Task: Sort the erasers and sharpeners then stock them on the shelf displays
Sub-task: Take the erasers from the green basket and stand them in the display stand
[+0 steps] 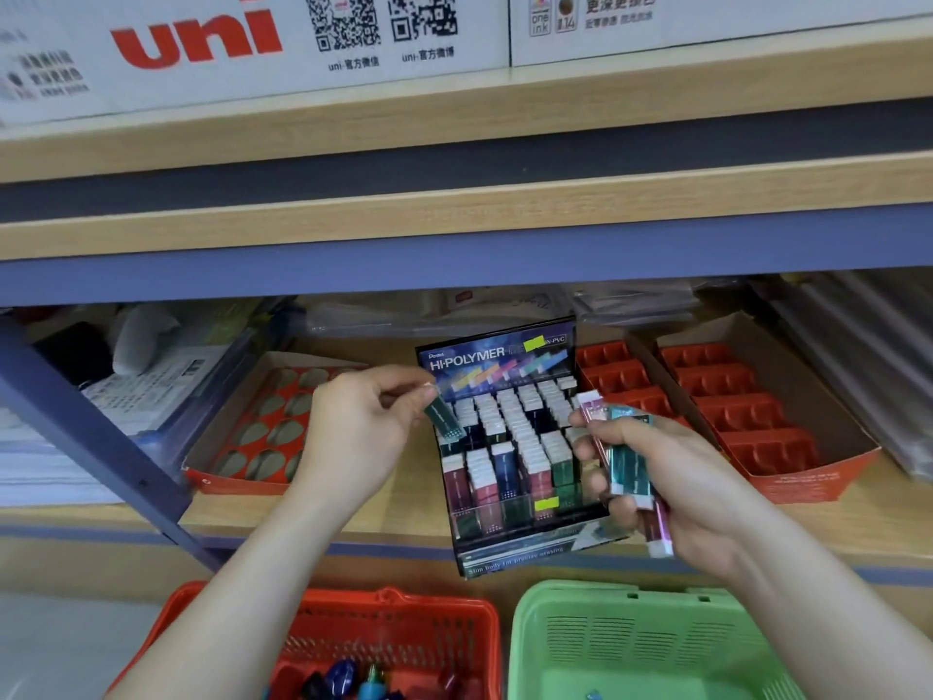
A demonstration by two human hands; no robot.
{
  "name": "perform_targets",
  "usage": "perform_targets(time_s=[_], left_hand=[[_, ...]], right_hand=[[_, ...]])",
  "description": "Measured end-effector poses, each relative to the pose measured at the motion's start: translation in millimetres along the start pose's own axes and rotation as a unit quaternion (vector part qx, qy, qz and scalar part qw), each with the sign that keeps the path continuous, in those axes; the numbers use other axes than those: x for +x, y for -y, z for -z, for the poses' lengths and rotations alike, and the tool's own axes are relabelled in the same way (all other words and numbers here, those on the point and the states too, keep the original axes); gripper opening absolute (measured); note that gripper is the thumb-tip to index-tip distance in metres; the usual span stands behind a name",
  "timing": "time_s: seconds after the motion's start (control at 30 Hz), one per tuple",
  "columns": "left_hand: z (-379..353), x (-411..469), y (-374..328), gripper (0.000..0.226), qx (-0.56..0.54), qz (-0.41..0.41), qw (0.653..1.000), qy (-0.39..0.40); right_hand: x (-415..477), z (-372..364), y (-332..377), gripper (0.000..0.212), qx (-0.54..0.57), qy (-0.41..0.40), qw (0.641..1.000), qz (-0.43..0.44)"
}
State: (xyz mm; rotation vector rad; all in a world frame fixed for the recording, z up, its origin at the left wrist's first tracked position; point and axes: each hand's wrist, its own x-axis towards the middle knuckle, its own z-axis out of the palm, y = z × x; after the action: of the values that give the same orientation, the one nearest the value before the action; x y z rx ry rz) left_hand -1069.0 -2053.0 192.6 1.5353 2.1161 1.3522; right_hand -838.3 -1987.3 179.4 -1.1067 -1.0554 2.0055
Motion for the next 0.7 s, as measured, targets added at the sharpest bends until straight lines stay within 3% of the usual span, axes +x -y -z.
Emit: perform_targets(time_s=[0.13, 0.37, 0.5, 0.7], left_hand=[[-7, -2, 7, 0.01, 0.103, -0.075, 0.992, 0.001], [-16, -4, 23, 0.013, 0.148, -0.148, 0.977, 0.027], [-21, -7, 29, 0.013, 0.151, -0.153, 0.975, 0.051], [-23, -6, 30, 0.008, 0.158, -0.141, 0.974, 0.076]], right_hand=[[-3, -4, 1, 0.026, -0.013, 0.031, 0.999, -0.002], [-4, -7, -4, 0.018, -0.035, 0.025, 0.999, 0.001], [-4, -9, -11, 0.025, -0.036, 0.015, 0.999, 0.004], [-8, -10, -17, 0.016, -0.047, 0.005, 0.998, 0.031]])
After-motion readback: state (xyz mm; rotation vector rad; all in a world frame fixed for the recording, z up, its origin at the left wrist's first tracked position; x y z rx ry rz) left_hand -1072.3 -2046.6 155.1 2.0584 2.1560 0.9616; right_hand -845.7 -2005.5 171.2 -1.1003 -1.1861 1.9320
